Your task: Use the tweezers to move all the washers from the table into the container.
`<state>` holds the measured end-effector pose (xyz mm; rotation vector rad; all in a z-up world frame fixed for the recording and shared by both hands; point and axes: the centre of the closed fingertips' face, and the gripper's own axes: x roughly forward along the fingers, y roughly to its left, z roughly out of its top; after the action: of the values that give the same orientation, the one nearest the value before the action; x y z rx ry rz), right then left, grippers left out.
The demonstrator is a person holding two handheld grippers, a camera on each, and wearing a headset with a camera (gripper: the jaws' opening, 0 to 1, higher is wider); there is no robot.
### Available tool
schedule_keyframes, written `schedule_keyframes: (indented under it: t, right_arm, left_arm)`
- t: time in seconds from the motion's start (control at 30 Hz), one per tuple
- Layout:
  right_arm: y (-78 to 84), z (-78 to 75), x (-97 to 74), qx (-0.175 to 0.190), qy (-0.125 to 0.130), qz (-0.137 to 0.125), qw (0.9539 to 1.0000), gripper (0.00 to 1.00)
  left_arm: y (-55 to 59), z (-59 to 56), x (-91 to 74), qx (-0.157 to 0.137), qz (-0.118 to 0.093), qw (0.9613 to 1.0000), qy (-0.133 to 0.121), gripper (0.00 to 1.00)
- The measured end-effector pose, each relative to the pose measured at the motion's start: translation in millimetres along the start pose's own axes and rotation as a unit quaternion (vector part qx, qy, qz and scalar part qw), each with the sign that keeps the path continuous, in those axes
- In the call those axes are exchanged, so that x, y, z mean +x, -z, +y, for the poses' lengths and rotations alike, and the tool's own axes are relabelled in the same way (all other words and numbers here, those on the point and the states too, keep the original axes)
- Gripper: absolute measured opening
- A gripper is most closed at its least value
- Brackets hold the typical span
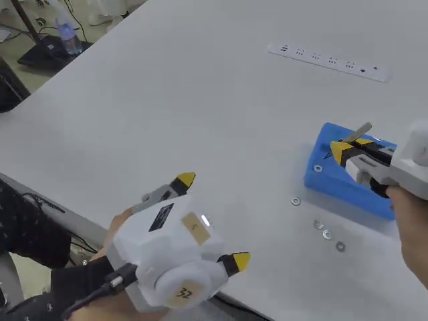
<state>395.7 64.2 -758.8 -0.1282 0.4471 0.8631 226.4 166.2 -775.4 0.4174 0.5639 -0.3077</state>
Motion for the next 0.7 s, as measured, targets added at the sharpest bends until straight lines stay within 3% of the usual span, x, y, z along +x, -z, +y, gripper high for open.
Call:
schedule_keyframes:
  t: [0.17,0.33,0.5,0.7]
  right_arm:
    - [-13.1,19.1,-21.9,0.000,0.010,-0.021,0.9997,0.04]
    - [-5.3,37.0,-31.7,0.003,0.009,-0.018,0.9998,0.04]
    - [12.4,40.9,-27.5,0.014,-0.011,-0.003,0.9998,0.04]
    - [31.5,44.7,-18.6,0.022,-0.036,0.012,0.9991,0.04]
  left_arm:
    - [-2.6,-5.3,0.1,-0.006,-0.008,0.9997,0.021,0.89]
    - [-2.6,-14.7,1.2,-0.001,-0.005,0.9991,0.042,0.88]
    - [-3.7,-14.5,1.8,0.005,-0.006,0.9992,0.038,0.88]
    - [-4.6,-4.5,1.2,-0.002,-0.007,0.9999,0.007,0.87]
